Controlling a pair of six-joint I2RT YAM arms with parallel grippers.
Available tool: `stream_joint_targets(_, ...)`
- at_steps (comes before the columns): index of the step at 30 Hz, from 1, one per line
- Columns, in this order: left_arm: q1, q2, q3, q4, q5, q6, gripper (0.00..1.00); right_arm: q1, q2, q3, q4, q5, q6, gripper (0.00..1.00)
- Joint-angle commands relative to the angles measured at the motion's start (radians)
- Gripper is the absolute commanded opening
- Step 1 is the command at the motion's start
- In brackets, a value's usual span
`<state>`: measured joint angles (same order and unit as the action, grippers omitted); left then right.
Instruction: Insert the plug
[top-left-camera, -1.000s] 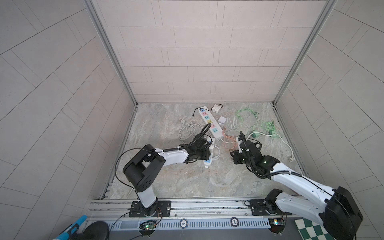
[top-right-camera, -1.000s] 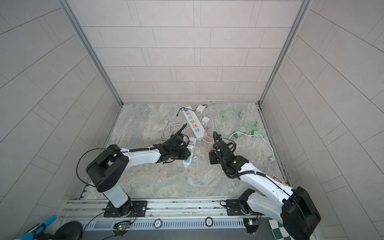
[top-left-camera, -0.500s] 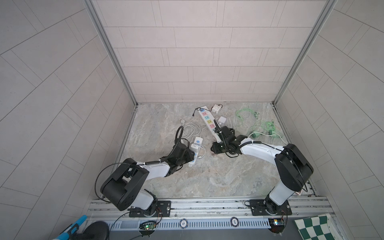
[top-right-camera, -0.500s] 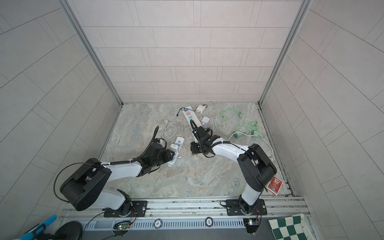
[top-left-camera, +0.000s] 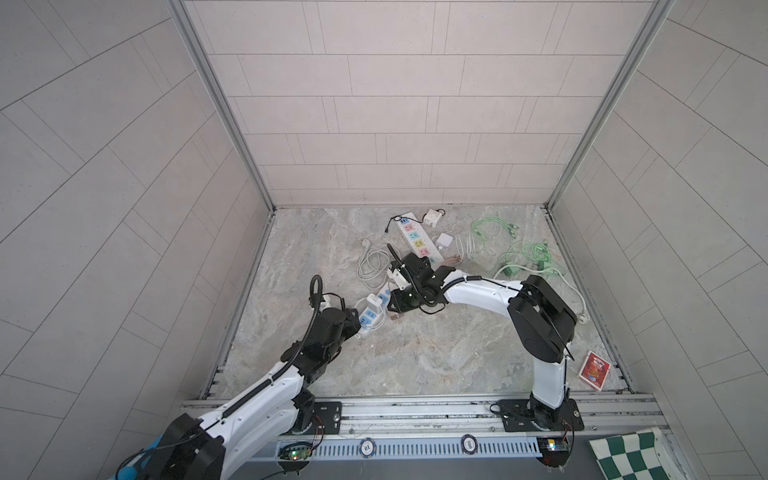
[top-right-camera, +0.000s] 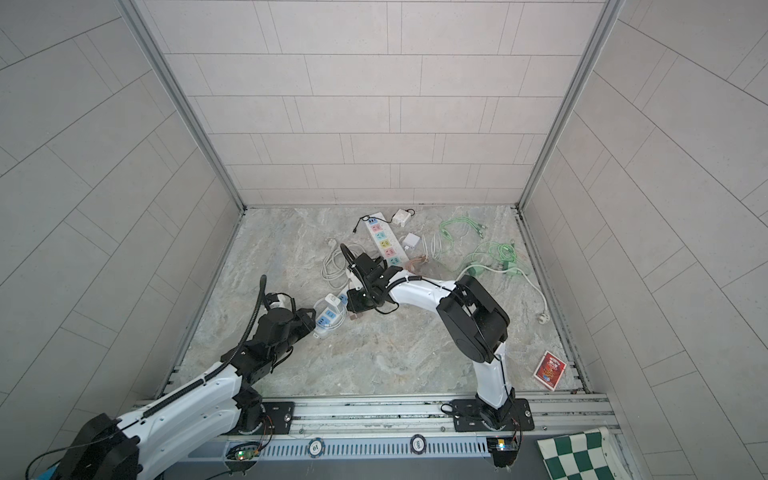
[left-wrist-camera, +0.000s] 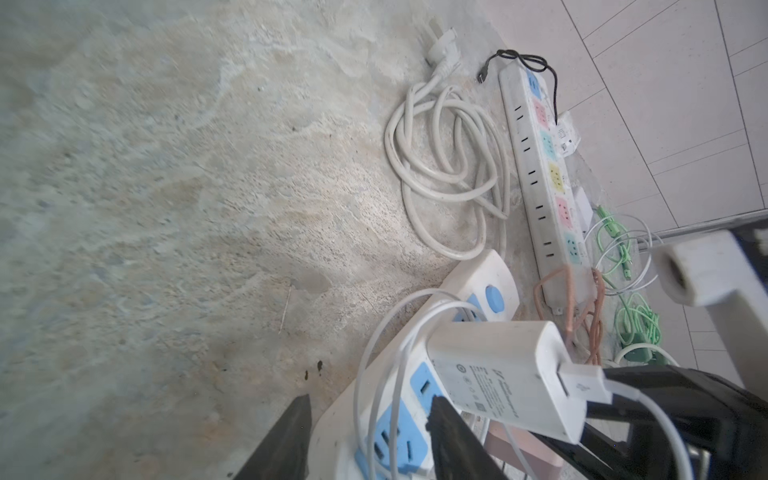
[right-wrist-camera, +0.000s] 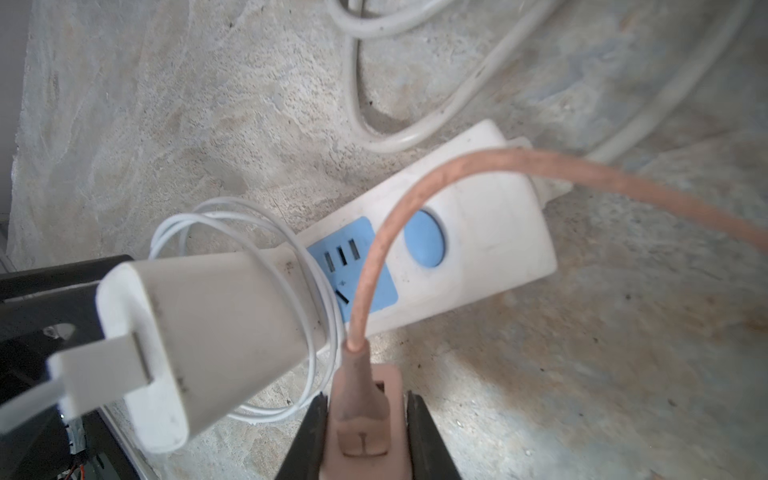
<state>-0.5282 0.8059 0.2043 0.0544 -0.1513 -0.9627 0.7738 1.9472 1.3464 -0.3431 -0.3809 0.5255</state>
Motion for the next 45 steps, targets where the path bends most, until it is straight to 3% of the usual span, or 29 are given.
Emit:
stream_joint_targets(1, 0.008, -0.022, 0.028, -0.112, -0.048, 0.043, 0.55, -0.001, 0.037, 0.063, 0.003, -0.048, 0.012, 0.0)
stream_joint_targets(7, 0.024, 0.06, 0.055, -0.061, -0.023, 0.081, 0.58, -0.013, 0.171, 0.257, -0.087, -0.134, -0.06, 0.0)
stream_joint_targets(10, 0.055, 0.104, 0.076, -0.04, -0.005, 0.116, 0.59, -0.016, 0.239, 0.352, -0.13, -0.284, -0.155, 0.0)
stream_joint_targets(15, 0.138, 0.151, 0.119, -0.024, 0.038, 0.16, 0.59, -0.019, 0.352, 0.585, -0.443, -0.295, -0.333, 0.0)
stream_joint_targets(23, 0.195, 0.2, 0.159, -0.024, 0.036, 0.206, 0.61, -0.044, 0.09, 0.343, -0.354, -0.172, -0.307, 0.0)
stream_joint_targets(28, 0.265, 0.261, 0.185, -0.028, 0.1, 0.212, 0.62, -0.061, -0.05, 0.22, -0.289, -0.109, -0.279, 0.0)
stream_joint_targets(31, 0.273, 0.268, 0.182, -0.037, 0.088, 0.208, 0.62, -0.088, -0.066, 0.203, -0.272, -0.054, -0.265, 0.0)
stream_joint_targets(37, 0.278, 0.257, 0.156, -0.02, 0.039, 0.216, 0.62, -0.126, -0.071, 0.163, -0.21, -0.073, -0.243, 0.0)
stream_joint_targets(45, 0.279, 0.377, 0.21, 0.057, 0.106, 0.27, 0.57, -0.126, -0.145, 0.039, -0.147, -0.081, -0.217, 0.0)
